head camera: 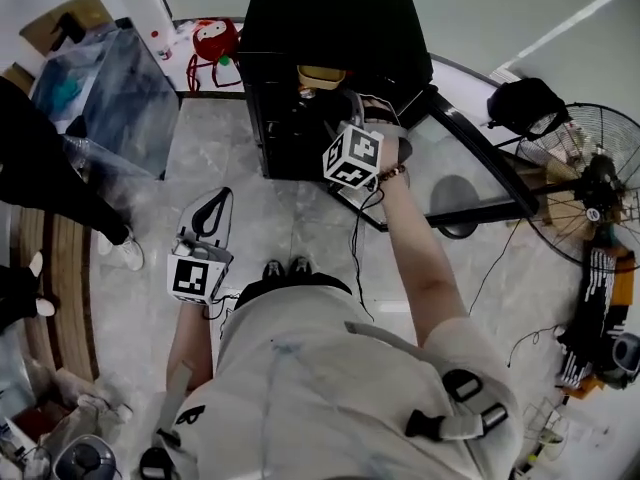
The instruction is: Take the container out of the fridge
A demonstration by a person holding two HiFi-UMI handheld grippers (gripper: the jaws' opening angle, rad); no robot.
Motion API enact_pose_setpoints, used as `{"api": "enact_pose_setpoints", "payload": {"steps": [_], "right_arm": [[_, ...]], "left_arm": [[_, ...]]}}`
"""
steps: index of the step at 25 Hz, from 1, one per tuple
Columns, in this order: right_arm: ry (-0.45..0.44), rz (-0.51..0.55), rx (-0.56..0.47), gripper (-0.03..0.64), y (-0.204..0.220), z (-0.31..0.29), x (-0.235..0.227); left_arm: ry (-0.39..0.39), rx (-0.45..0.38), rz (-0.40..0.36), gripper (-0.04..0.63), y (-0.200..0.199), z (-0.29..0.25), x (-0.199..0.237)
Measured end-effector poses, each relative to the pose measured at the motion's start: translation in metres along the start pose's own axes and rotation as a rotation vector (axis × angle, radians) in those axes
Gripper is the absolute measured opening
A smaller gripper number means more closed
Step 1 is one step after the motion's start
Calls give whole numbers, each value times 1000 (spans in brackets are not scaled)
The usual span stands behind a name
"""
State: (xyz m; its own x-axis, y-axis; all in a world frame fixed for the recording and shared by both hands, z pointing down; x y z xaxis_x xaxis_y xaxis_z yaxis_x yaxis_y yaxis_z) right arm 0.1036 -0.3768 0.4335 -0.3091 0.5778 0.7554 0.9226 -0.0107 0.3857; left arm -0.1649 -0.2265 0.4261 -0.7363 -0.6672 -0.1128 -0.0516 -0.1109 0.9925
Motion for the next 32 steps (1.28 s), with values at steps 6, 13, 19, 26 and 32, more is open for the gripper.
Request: {"api": "enact_pose_setpoints", "payload": {"steps": [6, 13, 19, 26, 32], "right_arm": [[-60, -21, 40, 272, 16, -63, -9], [-71, -31, 74, 255, 21, -106, -15], [-127, -6, 85, 92, 19, -111, -18], [-218, -10, 73, 35, 8, -77, -12], [-334, -144, -63, 35, -14, 1, 10]], "left_arm": [[-106, 59, 6, 6, 5, 28, 10], [-141, 90, 27, 6, 14, 48, 16], [-131, 123, -25, 6, 1, 46, 11], [-103, 112, -10, 6, 2, 41, 11], [-54, 77, 13, 6, 0, 29, 7]]}}
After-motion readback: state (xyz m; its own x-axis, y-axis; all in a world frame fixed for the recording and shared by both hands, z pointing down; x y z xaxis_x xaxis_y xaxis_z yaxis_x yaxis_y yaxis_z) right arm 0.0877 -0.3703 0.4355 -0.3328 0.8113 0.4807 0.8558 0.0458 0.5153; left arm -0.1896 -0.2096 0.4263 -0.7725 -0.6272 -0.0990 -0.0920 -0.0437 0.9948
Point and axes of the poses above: the fingertips, and each gripper's own axes: z backward along the fingers, x to its left, y out of its underside, the point moved 8 cm from there along z, backward along the fingers, and after that the axes turned 7 degrees about -x, right-handed, at the moved point
